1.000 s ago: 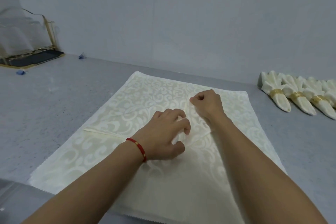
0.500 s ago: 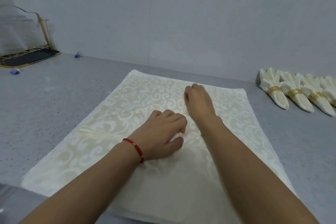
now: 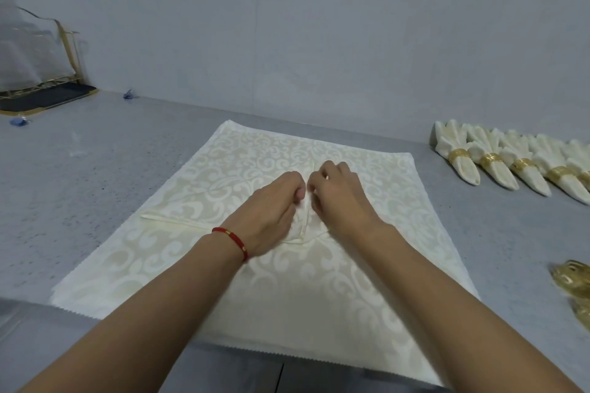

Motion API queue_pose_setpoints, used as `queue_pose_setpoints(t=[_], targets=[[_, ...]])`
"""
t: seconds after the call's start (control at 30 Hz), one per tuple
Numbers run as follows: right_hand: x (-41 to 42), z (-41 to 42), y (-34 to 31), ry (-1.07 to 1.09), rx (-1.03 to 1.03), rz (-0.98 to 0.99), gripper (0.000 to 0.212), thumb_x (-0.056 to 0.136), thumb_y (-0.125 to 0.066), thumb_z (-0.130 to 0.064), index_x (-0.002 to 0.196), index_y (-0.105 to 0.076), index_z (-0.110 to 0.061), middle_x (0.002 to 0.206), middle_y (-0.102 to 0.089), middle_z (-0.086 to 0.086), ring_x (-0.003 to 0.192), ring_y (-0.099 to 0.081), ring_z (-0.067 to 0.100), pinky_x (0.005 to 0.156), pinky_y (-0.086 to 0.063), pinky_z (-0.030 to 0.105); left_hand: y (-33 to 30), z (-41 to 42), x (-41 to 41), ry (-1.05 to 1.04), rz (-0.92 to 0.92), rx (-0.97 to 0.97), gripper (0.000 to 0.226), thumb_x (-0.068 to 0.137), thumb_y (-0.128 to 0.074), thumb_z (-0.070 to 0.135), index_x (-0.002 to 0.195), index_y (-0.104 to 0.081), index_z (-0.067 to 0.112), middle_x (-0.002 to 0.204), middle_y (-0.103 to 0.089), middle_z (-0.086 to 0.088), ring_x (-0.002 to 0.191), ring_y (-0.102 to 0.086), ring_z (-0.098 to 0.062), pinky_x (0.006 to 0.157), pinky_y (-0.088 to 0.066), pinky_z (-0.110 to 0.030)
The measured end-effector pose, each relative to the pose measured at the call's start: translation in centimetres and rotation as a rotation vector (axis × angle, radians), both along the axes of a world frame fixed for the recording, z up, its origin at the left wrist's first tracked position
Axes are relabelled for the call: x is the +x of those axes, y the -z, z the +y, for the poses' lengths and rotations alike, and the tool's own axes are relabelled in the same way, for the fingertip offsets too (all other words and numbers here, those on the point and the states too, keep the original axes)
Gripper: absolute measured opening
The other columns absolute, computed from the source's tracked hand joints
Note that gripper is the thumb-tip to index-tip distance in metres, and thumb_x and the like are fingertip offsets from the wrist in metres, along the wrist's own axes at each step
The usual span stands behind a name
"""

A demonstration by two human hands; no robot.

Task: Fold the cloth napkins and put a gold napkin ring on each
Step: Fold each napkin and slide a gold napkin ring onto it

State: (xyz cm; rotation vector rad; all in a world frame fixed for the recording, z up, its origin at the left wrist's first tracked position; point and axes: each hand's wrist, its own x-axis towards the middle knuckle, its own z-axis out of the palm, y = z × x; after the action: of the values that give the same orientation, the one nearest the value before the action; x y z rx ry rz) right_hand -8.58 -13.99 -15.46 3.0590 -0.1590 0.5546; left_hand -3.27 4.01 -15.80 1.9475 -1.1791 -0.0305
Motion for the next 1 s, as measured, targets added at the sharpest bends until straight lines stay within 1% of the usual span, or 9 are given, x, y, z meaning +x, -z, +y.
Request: queue_pose_setpoints(t=[0.1, 0.2, 0.27, 0.43, 0.53, 0.7, 0.83, 0.93, 1.0], targets=[[-0.4, 0.9, -0.8, -0.004, 0.11, 0.071, 0.011, 0.096, -0.052, -0.009, 0.103, -0.06, -0.01, 0.096, -0.055, 0.005, 0.087, -0.057, 0.029, 0.073, -0.046, 0.041, 0.4, -1.1, 0.4, -0.034, 0.045, 0.038, 0.022, 0.085, -0.039, 0.012, 0.097, -0.05, 0.026, 0.081, -0.052, -0.008, 0.066, -0.038, -0.011, 0.059, -0.036, -0.025], [-1.3, 1.5, -1.6, 0.04, 0.331, 0.154, 0.035, 0.106, -0.042, -0.037, 0.126, -0.054, -0.011, 0.116, -0.055, 0.004, 0.107, -0.054, 0.026, 0.083, -0.04, 0.036, 0.6, -2.5, 1.2, -0.19, -0.039, 0.064, 0.017, 0.085, -0.044, 0.023, 0.075, -0.052, 0.034, 0.07, -0.041, 0.008, 0.059, -0.034, -0.007, 0.061, -0.035, -0.031], [-2.6, 2.4, -1.1, 0.038, 0.359, 0.181, 0.053, 0.102, -0.042, -0.054, 0.139, -0.046, -0.017, 0.126, -0.048, 0.001, 0.116, -0.044, 0.024, 0.096, -0.039, 0.037, 0.8, -2.7, 1.2, -0.131, 0.006, 0.094, 0.02, 0.088, -0.044, 0.02, 0.084, -0.052, 0.037, 0.075, -0.04, 0.016, 0.064, -0.037, -0.005, 0.067, -0.037, -0.036], [-3.9, 3.4, 1.1, 0.06, 0.277, 0.099, 0.059, 0.099, -0.05, -0.05, 0.148, -0.041, -0.019, 0.137, -0.042, 0.001, 0.123, -0.035, 0.026, 0.105, -0.032, 0.041, 0.0, -1.2, 0.6, -0.224, -0.314, -0.003, 0.034, 0.076, -0.045, -0.008, 0.098, -0.053, 0.016, 0.086, -0.05, 0.004, 0.075, -0.046, -0.021, 0.064, -0.034, -0.032], [-4.0, 3.5, 1.0, 0.052, 0.304, 0.097, 0.057, 0.099, -0.049, -0.047, 0.148, -0.04, -0.019, 0.14, -0.04, 0.002, 0.125, -0.033, 0.027, 0.104, -0.029, 0.04, -1.0, 0.2, 1.1, -0.445, -0.563, 0.227, 0.038, 0.075, -0.048, -0.005, 0.108, -0.056, 0.014, 0.099, -0.057, -0.002, 0.091, -0.054, -0.03, 0.073, -0.036, -0.038], [-4.4, 3.3, 0.6, 0.03, 0.342, 0.131, 0.056, 0.101, -0.048, -0.045, 0.15, -0.038, -0.02, 0.145, -0.038, 0.001, 0.131, -0.029, 0.027, 0.107, -0.026, 0.039, -2.4, 4.6, 3.6, -0.588, -0.274, 0.751, 0.037, 0.097, -0.046, 0.018, 0.134, -0.043, 0.021, 0.128, -0.049, -0.007, 0.117, -0.049, -0.031, 0.091, -0.041, -0.045], [-4.7, 2.8, 0.2, -0.007, 0.346, 0.17, 0.058, 0.102, -0.049, -0.048, 0.151, -0.037, -0.021, 0.148, -0.036, 0.0, 0.134, -0.028, 0.025, 0.11, -0.024, 0.037, -4.5, 7.8, 6.3, -0.493, -0.046, 0.891, 0.029, 0.096, -0.054, 0.042, 0.123, -0.049, 0.032, 0.121, -0.06, -0.001, 0.103, -0.058, -0.026, 0.093, -0.048, -0.038], [-5.1, 2.1, -0.2, -0.047, 0.362, 0.203, 0.059, 0.101, -0.05, -0.049, 0.152, -0.035, -0.023, 0.15, -0.035, -0.003, 0.136, -0.026, 0.022, 0.109, -0.023, 0.032, -7.7, 9.8, 6.7, -0.309, 0.355, 0.842, 0.04, 0.087, -0.074, 0.04, 0.121, -0.055, 0.05, 0.108, -0.066, 0.003, 0.09, -0.066, -0.028, 0.081, -0.056, -0.039], [-5.4, 1.6, -0.4, -0.078, 0.391, 0.223, 0.058, 0.101, -0.051, -0.049, 0.152, -0.035, -0.026, 0.15, -0.034, -0.005, 0.137, -0.024, 0.019, 0.106, -0.022, 0.028, -9.2, 10.6, 6.4, -0.119, 0.595, 0.703, 0.041, 0.085, -0.081, 0.026, 0.118, -0.064, 0.044, 0.105, -0.068, -0.003, 0.085, -0.062, -0.022, 0.078, -0.052, -0.034]])
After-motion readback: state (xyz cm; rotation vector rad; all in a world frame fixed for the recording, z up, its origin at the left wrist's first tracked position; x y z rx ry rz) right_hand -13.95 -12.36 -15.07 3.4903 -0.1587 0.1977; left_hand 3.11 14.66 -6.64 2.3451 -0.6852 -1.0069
